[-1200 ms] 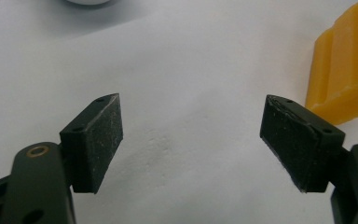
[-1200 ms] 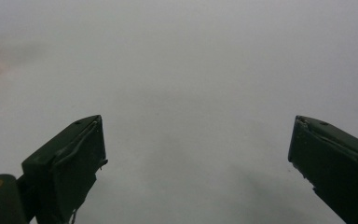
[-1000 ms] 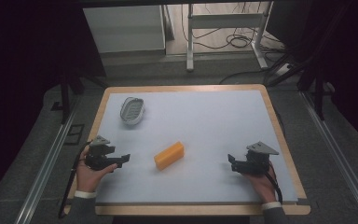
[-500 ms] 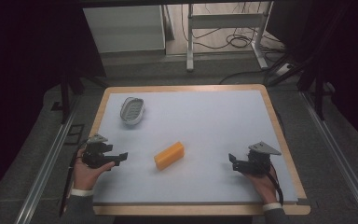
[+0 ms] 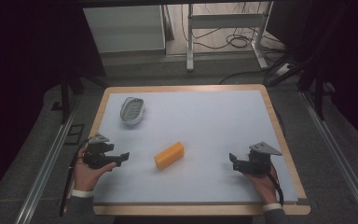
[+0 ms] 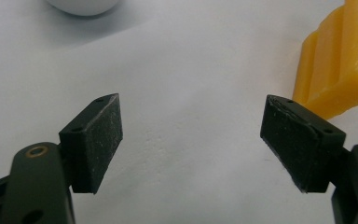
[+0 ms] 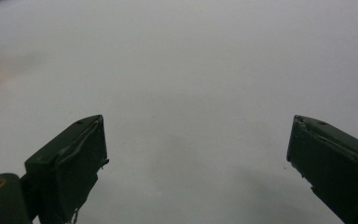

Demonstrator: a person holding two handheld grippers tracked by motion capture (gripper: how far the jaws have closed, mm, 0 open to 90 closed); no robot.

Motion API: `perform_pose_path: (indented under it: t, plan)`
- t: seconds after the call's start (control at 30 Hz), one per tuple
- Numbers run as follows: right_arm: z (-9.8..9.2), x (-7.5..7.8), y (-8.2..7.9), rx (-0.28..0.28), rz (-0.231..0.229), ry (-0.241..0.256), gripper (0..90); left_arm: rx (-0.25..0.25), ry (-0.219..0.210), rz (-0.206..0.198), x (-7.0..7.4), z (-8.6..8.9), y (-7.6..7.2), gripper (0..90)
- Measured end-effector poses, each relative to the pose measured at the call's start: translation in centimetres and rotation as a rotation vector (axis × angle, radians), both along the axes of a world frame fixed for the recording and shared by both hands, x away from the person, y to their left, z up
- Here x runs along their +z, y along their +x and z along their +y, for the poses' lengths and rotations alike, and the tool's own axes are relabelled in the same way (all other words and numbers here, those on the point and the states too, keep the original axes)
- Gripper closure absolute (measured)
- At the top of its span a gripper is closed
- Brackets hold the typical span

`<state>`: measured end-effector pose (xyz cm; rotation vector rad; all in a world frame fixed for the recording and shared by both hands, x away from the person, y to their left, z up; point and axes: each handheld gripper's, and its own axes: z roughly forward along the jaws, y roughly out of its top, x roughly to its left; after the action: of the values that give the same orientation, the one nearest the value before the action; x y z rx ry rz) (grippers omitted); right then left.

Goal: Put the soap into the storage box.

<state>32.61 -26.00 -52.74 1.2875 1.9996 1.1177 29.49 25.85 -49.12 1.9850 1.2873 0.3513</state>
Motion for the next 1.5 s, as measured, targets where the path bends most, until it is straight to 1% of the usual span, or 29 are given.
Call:
perform_pose_path:
  t: [0.13,0.2,0.27,0.33,0.47,0.53,0.6,0.63,0.73,0.87,0.93,1.0,1.03,1.07,1.17,1.27,1.5]
  plan:
    - [0.1,0.0,-0.1,-0.002,-0.014,-0.01,4.9,-0.008,0.004,-0.005,0.3,-0.3,0.0,21.3]
    - [0.1,0.0,-0.2,-0.004,-0.021,-0.011,5.3,-0.024,0.006,-0.008,0.7,-0.6,0.0,21.2]
    - [0.1,0.0,-0.2,-0.002,-0.022,-0.011,5.5,-0.029,0.004,-0.008,0.8,-0.7,0.1,21.0]
    - [0.1,0.0,-0.3,-0.001,-0.027,-0.015,5.8,-0.043,0.003,-0.011,1.3,-0.8,0.3,20.9]
    - [0.2,0.0,-0.3,-0.002,-0.029,-0.019,5.8,-0.054,0.014,-0.014,1.8,-1.1,0.5,20.8]
    - [0.2,0.0,-0.3,-0.008,-0.03,-0.021,5.9,-0.075,0.024,-0.025,2.5,-1.5,0.5,20.5]
    - [0.2,0.0,-0.3,-0.012,-0.031,-0.022,5.8,-0.08,0.027,-0.028,2.7,-1.7,0.5,20.4]
    - [0.1,0.0,-0.4,-0.016,-0.036,-0.019,5.9,-0.094,0.033,-0.028,3.1,-1.9,0.4,20.3]
    - [0.1,0.0,-0.4,-0.017,-0.038,-0.016,6.0,-0.103,0.042,-0.029,3.4,-2.2,0.4,20.3]
    - [0.2,0.0,-0.4,-0.018,-0.041,-0.021,6.0,-0.109,0.05,-0.033,3.8,-2.5,0.5,20.3]
    - [0.2,0.0,-0.4,-0.02,-0.04,-0.018,6.0,-0.124,0.062,-0.034,4.1,-3.0,0.7,20.2]
    - [0.1,0.0,-0.4,-0.021,-0.041,-0.016,6.0,-0.129,0.066,-0.033,4.1,-3.2,0.7,20.2]
    - [0.1,0.0,-0.4,-0.021,-0.042,-0.016,6.0,-0.142,0.076,-0.034,4.3,-3.7,0.7,20.2]
    - [0.1,0.0,-0.4,-0.02,-0.042,-0.016,6.0,-0.142,0.076,-0.034,4.3,-3.7,0.7,20.1]
    - [0.1,0.0,-0.4,-0.021,-0.041,-0.018,6.0,-0.16,0.086,-0.038,4.6,-4.4,0.9,20.1]
    - [0.1,0.0,-0.4,-0.028,-0.046,-0.016,6.0,-0.156,0.095,-0.066,4.9,-5.0,0.8,20.4]
    - [0.1,0.0,-0.4,-0.029,-0.044,-0.016,6.0,-0.191,0.11,-0.058,5.1,-6.2,1.0,20.4]
